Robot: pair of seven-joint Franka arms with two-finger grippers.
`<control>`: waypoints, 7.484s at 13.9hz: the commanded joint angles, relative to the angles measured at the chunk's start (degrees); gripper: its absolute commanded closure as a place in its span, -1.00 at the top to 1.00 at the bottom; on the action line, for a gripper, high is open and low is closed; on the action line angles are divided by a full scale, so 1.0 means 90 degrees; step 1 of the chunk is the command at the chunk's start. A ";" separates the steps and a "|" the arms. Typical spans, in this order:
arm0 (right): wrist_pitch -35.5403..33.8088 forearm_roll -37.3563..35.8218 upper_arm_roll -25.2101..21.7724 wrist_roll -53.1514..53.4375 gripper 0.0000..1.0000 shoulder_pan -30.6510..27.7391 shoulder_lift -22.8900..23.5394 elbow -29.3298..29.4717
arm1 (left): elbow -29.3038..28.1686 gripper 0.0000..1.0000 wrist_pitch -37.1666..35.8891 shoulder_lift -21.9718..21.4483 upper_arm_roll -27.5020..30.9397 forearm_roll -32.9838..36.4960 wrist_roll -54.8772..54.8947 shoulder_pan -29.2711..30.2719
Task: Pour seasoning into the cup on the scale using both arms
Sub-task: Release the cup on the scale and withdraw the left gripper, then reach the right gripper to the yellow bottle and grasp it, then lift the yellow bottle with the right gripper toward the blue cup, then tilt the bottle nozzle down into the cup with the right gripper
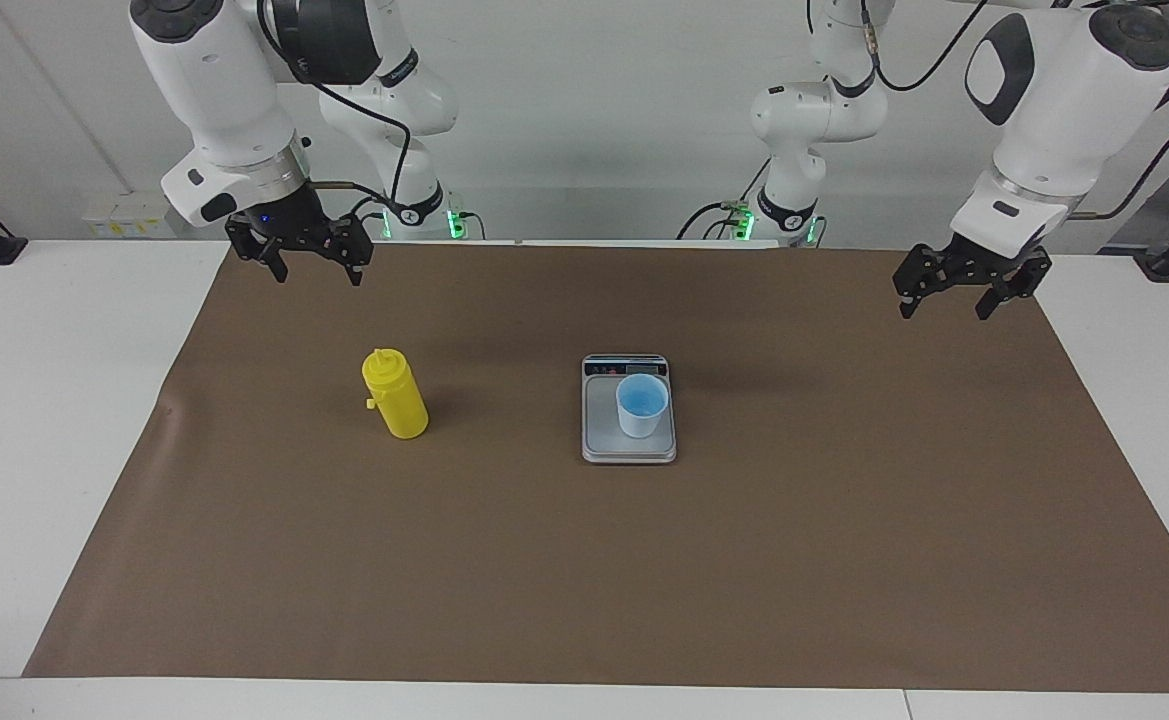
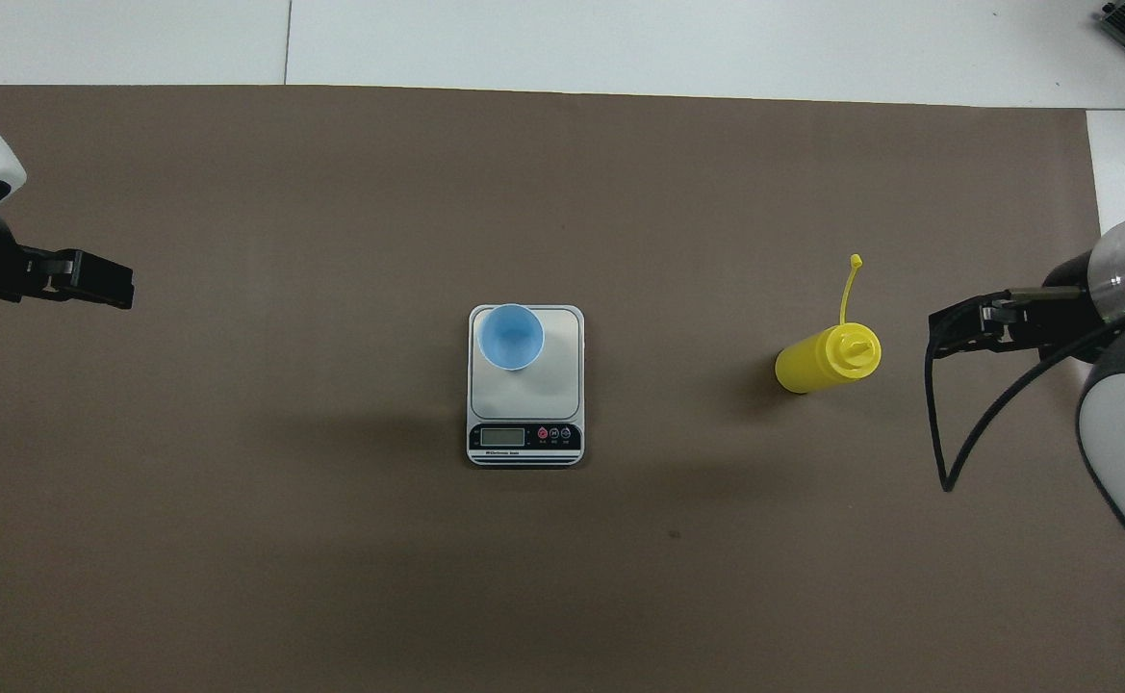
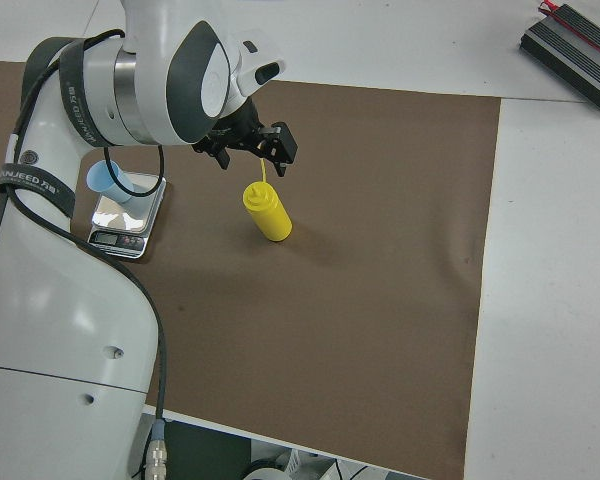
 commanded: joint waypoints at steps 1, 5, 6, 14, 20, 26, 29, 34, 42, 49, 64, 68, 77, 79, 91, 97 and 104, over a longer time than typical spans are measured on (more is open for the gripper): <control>-0.0045 -0.0001 0.0021 -0.0125 1.00 -0.0044 -0.0088 -0.0084 | -0.0226 1.00 -0.0071 -0.0212 -0.0042 -0.0025 0.0129 0.0025; -0.0113 -0.0001 0.0021 -0.0144 1.00 -0.0053 -0.0098 -0.0084 | -0.0139 1.00 -0.0061 -0.0222 -0.0023 -0.0549 -0.0125 0.0132; -0.0094 -0.0001 0.0012 -0.0154 1.00 -0.0073 -0.0088 -0.0084 | -0.0022 1.00 -0.0138 -0.0193 -0.0033 -0.0562 -0.0115 0.0200; 0.0199 0.0106 0.0012 0.1346 1.00 -0.0297 0.0038 -0.0104 | 0.0028 1.00 -0.0315 -0.0242 -0.0033 -0.0269 0.0002 0.0210; 0.0658 0.1022 0.0012 0.2792 1.00 -0.0717 0.0662 0.0003 | -0.0109 1.00 -0.0256 -0.0329 -0.0042 -0.0279 -0.0037 0.0132; 0.0892 0.2068 0.0012 0.4656 1.00 -0.1059 0.1717 0.0286 | -0.0109 1.00 -0.0256 -0.0329 -0.0042 -0.0279 -0.0047 0.0210; 0.1243 0.2713 0.0002 0.5138 1.00 -0.1196 0.2089 0.0316 | -0.0109 1.00 -0.0256 -0.0329 -0.0042 -0.0279 -0.0047 0.0200; 0.1527 0.3190 0.0002 0.5383 1.00 -0.1420 0.2528 0.0161 | -0.0109 1.00 -0.0256 -0.0329 -0.0042 -0.0279 -0.0047 0.0210; 0.1723 0.4207 0.0011 0.5402 1.00 -0.1518 0.2168 -0.1051 | -0.0109 1.00 -0.0256 -0.0329 -0.0042 -0.0279 -0.0047 0.0210; 0.1898 0.5028 0.0012 0.5344 1.00 -0.1411 0.1924 -0.1646 | -0.0109 1.00 -0.0256 -0.0329 -0.0042 -0.0279 -0.0047 0.0210; 0.1957 0.5009 -0.0008 0.4748 1.00 -0.1177 0.1680 -0.2242 | -0.0109 1.00 -0.0256 -0.0329 -0.0042 -0.0269 -0.0047 0.0210; 0.2015 0.5019 0.0002 0.4777 -0.83 -0.1108 0.1650 -0.2233 | -0.0109 1.00 -0.0256 -0.0329 -0.0042 -0.0269 -0.0047 0.0210; 0.3928 0.4795 0.0002 0.6877 -1.00 -0.0024 0.0996 -0.2106 | -0.0109 1.00 -0.0256 -0.0329 -0.0042 -0.0269 -0.0047 0.0210; 0.4299 0.4794 0.0012 0.7139 -1.00 0.0238 0.0918 -0.2096 | -0.0109 1.00 -0.0256 -0.0339 -0.0042 -0.0279 -0.0047 0.0210; 0.6977 0.1021 0.0011 0.9200 -1.00 0.2231 0.1317 -0.1764 | -0.0109 1.00 -0.0256 -0.0329 -0.0042 -0.0279 -0.0047 0.0210; 0.7211 -0.1480 -0.0008 1.0370 -1.00 0.2632 0.1620 -0.1735 | -0.0109 1.00 -0.0256 -0.0329 -0.0042 -0.0279 -0.0047 0.0210; 0.7162 -0.3181 -0.0008 1.1613 -1.00 0.2652 0.1894 -0.1461 | -0.0109 1.00 -0.0256 -0.0339 -0.0042 -0.0279 -0.0047 0.0210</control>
